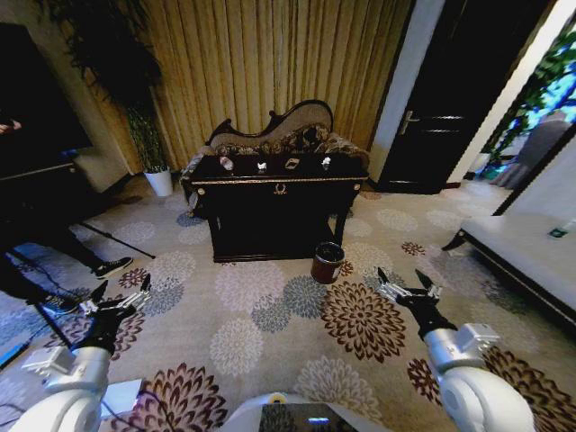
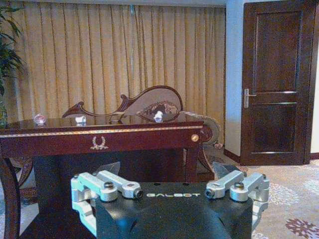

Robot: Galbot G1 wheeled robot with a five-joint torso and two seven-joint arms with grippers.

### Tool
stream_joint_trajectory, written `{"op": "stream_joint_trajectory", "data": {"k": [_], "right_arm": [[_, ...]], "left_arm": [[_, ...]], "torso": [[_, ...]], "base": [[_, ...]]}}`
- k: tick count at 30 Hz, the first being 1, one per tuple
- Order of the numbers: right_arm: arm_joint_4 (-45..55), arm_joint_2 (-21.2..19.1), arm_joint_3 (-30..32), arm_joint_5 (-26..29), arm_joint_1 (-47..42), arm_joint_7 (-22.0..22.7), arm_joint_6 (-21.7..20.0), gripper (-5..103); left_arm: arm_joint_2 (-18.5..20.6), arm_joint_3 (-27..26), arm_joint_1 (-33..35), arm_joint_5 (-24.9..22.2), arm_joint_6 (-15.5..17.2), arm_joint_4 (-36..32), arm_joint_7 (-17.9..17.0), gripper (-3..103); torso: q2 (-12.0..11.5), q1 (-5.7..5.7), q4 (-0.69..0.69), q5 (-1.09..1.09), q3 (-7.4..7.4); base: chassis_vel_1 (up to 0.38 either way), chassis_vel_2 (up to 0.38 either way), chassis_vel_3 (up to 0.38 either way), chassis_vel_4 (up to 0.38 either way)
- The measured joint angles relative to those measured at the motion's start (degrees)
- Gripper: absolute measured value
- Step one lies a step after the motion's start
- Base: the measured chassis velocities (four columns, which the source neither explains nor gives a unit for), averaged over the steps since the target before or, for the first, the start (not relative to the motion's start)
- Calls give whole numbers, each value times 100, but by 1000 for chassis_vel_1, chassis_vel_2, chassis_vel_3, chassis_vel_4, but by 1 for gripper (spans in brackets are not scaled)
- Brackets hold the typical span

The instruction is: Move to the front of the table and place the trash on the table into the trash bin.

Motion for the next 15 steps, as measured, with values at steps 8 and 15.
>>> {"op": "stream_joint_trajectory", "data": {"k": [8,15], "right_arm": [[-10,2,-25,34,77,-4,19,100],[42,-1,-32,36,100,-7,27,100]], "left_arm": [[-54,-5,58,70,-23,-5,41,100],[-77,-28,114,145,-82,-73,102,100]], "torso": [[0,0,0,0,0],[0,0,0,0,0]], "base": [[0,0,0,0],[0,0,0,0]]}}
